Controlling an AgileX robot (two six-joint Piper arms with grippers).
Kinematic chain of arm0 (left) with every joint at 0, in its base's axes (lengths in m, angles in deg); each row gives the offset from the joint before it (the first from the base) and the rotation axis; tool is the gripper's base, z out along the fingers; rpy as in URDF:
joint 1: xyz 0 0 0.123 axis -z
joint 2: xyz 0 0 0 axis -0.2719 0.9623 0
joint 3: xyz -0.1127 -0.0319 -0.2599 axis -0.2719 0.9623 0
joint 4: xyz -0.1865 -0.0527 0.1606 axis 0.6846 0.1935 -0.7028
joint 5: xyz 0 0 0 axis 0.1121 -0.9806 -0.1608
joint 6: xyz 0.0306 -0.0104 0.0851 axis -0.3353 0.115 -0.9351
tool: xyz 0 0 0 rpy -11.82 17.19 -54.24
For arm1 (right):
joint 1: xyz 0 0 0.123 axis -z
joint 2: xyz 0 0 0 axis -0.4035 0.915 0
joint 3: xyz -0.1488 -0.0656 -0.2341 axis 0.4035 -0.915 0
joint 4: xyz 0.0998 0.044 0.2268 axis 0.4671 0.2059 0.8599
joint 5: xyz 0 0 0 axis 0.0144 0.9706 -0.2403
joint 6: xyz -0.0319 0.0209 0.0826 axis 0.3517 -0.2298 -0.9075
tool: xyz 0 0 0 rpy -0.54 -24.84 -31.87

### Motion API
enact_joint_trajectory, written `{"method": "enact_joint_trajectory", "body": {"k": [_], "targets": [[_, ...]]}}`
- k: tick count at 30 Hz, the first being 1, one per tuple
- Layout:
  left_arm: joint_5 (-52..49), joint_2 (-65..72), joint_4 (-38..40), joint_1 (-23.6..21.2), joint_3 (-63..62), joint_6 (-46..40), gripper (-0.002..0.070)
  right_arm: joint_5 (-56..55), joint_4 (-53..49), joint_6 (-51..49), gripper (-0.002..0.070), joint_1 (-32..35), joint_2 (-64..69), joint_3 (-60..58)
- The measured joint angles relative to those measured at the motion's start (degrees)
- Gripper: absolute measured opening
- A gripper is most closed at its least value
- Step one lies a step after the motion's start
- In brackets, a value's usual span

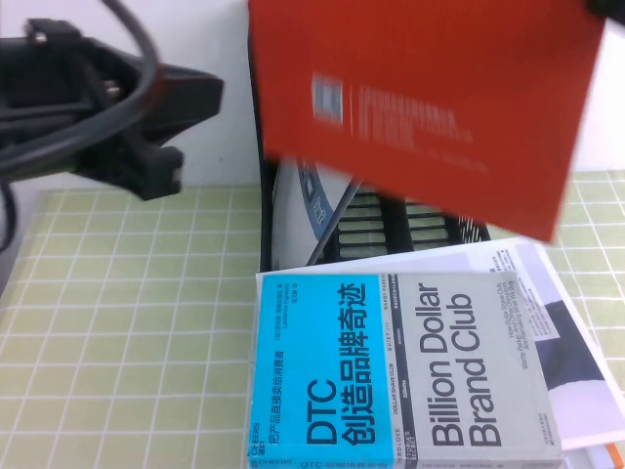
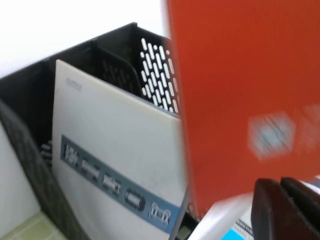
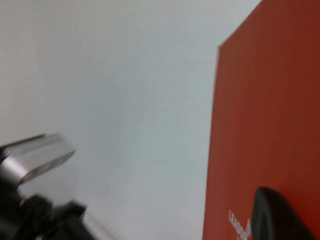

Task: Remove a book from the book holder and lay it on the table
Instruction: Pick up the right side book from the book shelf

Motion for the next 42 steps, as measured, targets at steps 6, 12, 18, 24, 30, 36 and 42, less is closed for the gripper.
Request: {"method": "enact_joint_trajectory", "body": {"k": [6, 12, 18, 24, 30, 36, 42], "targets": [[-1.34, -6.09, -8.95, 0.00, 0.00, 8.18, -0.0003, -11.30, -29.77, -20.14, 0.0014, 0.00, -1.59, 4.73], [-2.42, -12.10, -17.92, 0.00, -0.10, 17.45, -0.0003, -12.89, -32.57, -22.44, 0.0014, 0.00, -1.35, 10.96], [-6.23, -17.24, -24.91, 0.00, -0.51, 23.29, -0.0003, -8.69, -32.57, -9.67, 0.0014, 0.00, 2.43, 11.83], [-7.36, -21.49, -27.93, 0.00, -0.51, 26.04, -0.0003, 7.33, -32.57, -0.16, 0.0014, 0.00, 8.96, 11.83], [-9.35, -21.98, -29.03, 0.00, -0.51, 27.33, -0.0003, 25.24, -31.80, 9.89, 0.0014, 0.00, 10.68, 11.83], [-9.93, -21.87, -29.27, 0.00, -0.51, 28.41, -0.0003, 48.98, -21.05, 20.90, 0.0014, -0.11, 9.02, 11.83], [-9.93, -21.87, -29.38, 0.00, -0.51, 28.67, -0.0003, 76.95, 9.02, 55.89, 0.0013, -3.21, 7.38, 12.18]]}}
